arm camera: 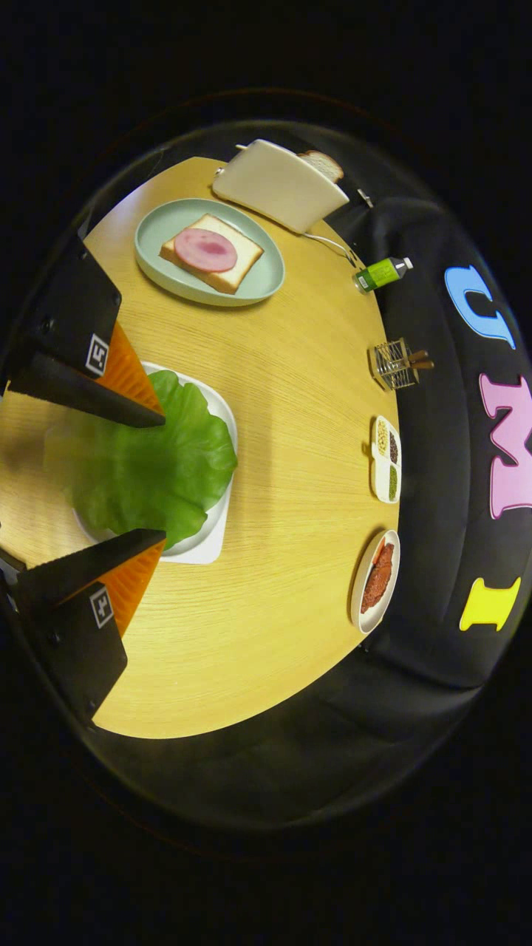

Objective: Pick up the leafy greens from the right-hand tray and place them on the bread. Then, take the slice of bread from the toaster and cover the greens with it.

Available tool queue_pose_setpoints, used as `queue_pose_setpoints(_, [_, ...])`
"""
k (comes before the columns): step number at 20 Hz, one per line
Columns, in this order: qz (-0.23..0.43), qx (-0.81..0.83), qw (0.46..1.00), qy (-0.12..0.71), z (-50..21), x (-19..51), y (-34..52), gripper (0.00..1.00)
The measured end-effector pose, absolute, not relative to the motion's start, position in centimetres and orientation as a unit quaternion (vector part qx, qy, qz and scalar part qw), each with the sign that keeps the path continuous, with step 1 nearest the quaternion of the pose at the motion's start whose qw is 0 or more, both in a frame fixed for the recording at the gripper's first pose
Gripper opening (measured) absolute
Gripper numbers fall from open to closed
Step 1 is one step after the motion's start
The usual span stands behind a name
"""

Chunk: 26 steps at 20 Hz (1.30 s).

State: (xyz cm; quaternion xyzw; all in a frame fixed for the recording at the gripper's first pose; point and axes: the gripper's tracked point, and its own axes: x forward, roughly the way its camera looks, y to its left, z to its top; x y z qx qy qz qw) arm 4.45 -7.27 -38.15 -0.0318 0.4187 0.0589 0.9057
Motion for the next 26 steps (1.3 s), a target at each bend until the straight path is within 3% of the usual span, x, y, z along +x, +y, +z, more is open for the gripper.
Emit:
queue_pose_setpoints(1, [0.065,-0.028,0.903,0.423,-38.5,4.3,-6.9,0.81])
queue_pose_setpoints(9, [0.064,-0.046,0.882,0.465,-39.5,4.0,-6.7,0.72])
queue_pose_setpoints(11, [0.067,-0.045,0.88,0.468,-39.5,3.9,-6.3,0.58])
queue_pose_setpoints(13, [0.067,-0.047,0.882,0.465,-39.5,3.9,-6.2,0.33])
queue_pose_setpoints(17, [0.077,-0.043,0.882,0.463,-39.5,3.9,-6.2,0.11])
queue_pose_setpoints(19, [0.083,-0.028,0.878,0.47,-39.5,3.9,-6.2,0.06])
queue_pose_setpoints(26, [0.068,0.048,0.889,0.45,-35.3,3.6,-5.5,0.05])
